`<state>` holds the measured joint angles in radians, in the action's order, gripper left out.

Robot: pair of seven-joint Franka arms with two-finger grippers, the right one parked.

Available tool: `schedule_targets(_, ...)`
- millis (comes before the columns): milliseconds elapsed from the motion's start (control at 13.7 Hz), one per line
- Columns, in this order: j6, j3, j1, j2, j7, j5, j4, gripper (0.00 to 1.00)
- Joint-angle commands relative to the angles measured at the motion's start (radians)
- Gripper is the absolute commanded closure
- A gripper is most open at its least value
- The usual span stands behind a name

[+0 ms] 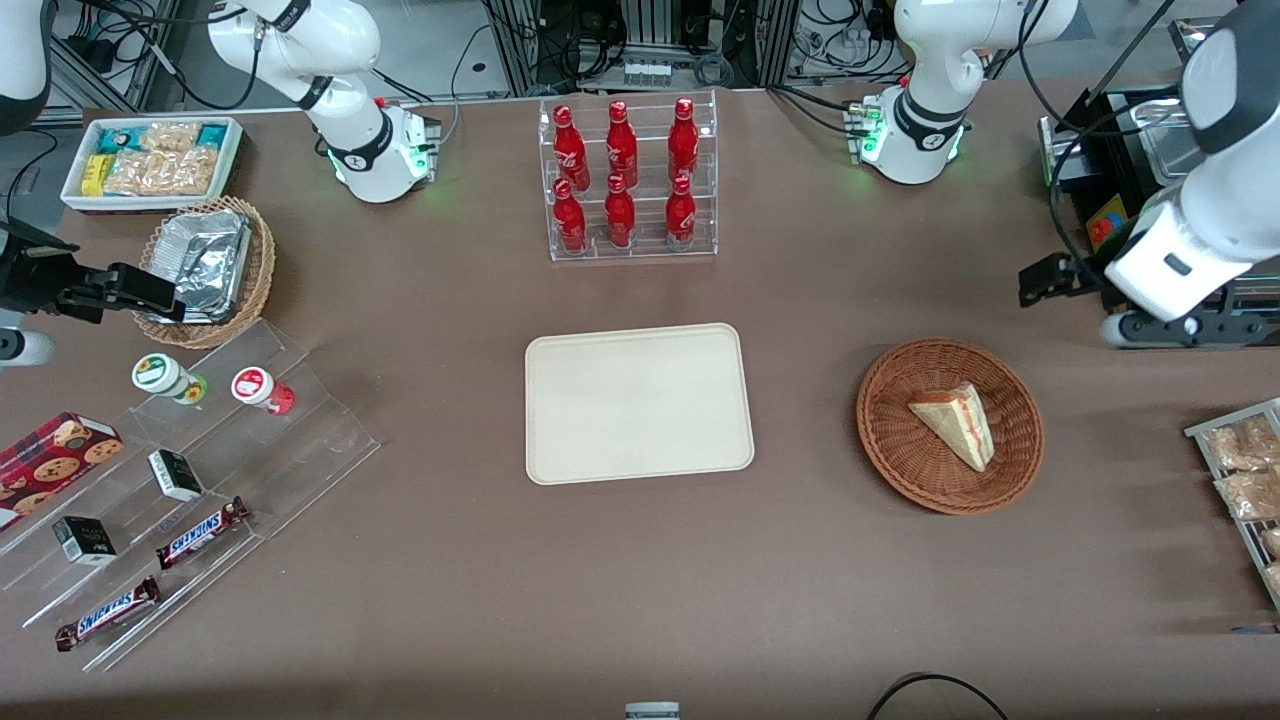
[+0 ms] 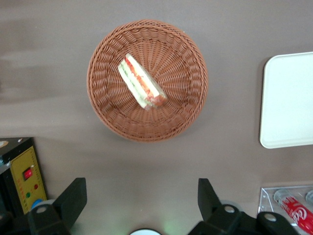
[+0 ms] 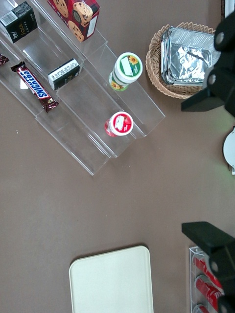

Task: Place sandwich from basket to tray
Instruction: 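Move the left gripper over the wicker basket above the sandwich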

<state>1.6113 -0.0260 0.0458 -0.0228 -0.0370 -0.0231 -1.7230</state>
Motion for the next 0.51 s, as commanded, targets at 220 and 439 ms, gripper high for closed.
schedule_targets(220,0.257,0.006,0.008,-0.016,-0.046,-0.008,-0.177,0.0)
schedule_targets(439,0.379,0.005,0.008,-0.046,-0.116,-0.008,-0.25,0.0)
